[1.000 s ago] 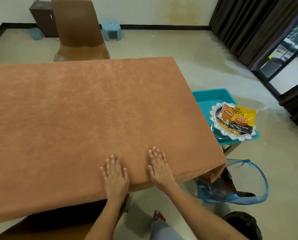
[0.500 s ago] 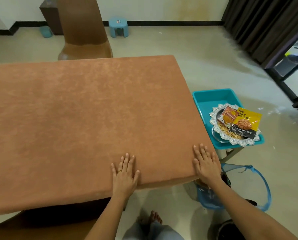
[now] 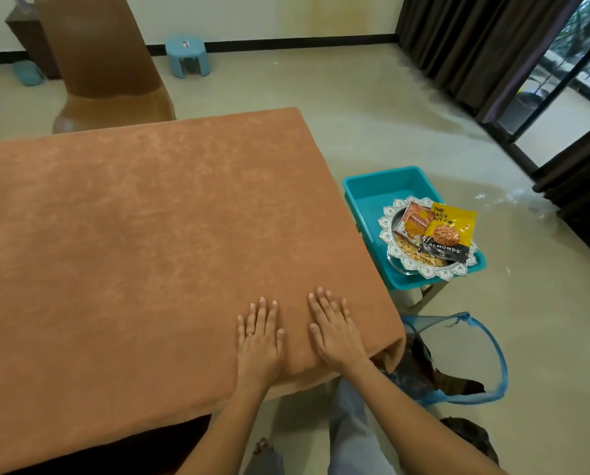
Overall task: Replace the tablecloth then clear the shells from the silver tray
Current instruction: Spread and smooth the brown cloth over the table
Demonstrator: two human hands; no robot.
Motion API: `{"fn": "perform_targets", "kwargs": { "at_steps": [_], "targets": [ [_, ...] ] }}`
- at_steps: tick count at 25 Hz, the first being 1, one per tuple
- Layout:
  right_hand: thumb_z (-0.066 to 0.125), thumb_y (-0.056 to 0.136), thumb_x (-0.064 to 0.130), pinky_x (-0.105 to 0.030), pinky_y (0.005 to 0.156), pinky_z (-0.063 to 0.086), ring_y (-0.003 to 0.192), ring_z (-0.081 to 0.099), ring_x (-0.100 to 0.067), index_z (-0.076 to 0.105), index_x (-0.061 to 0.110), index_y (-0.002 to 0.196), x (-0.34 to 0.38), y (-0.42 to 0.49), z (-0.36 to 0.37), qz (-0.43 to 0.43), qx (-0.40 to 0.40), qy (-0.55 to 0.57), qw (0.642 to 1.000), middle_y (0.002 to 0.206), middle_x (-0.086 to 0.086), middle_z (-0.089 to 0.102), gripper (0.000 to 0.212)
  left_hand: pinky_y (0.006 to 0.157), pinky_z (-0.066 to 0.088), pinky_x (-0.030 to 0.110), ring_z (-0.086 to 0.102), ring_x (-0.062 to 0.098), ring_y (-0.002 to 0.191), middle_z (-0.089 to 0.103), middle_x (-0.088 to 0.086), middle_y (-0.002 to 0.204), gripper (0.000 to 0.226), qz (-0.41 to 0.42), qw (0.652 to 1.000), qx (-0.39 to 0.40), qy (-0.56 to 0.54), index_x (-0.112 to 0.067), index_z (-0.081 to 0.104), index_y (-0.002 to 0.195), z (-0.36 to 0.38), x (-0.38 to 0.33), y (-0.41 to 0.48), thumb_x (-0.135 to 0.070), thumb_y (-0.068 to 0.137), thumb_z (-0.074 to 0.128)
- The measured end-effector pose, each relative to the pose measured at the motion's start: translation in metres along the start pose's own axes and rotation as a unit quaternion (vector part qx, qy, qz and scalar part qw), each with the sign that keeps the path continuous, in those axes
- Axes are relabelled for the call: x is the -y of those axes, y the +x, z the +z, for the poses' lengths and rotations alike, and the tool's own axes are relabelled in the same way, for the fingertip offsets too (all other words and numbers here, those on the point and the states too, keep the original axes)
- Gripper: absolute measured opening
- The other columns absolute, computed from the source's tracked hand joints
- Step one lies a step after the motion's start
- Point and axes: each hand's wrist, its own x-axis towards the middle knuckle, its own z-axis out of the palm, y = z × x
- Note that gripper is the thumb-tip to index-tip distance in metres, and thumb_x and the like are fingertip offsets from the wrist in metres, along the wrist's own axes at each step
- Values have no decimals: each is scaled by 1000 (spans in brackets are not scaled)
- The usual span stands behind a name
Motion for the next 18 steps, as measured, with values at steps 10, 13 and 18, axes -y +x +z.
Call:
{"fn": "perform_targets", "kwargs": {
  "at_steps": [10,13,18],
  "targets": [
    [8,96,52,-29,117,-14,145,-16,-13,-5,19,151,-126,36,-50,47,-17,46,998,158,-3,-13,66,114,15,49,46,31,128,52,14,137,56,-109,991,-68,-29,-7,58,125,8,-64,55,-41,89,31],
    [24,98,46,-36,118,-5,147,-11,-22,1,16,152,-115,72,-48,-17,1,52,999,159,-6,-9,67,117,11,44,29,27,141,32,8,153,58,-63,994,-62,-68,-19,39,144,12,-102,122,-45,94,27],
    [28,98,46,-36,119,9,148,2,-25,8,9,152,-127,72,-35,-7,22,109,994,160,-8,1,68,115,-6,46,-5,20,146,-4,-5,158,63,-30,999,27,-18,-37,6,151,24,-127,195,-58,91,9]
  ]
}}
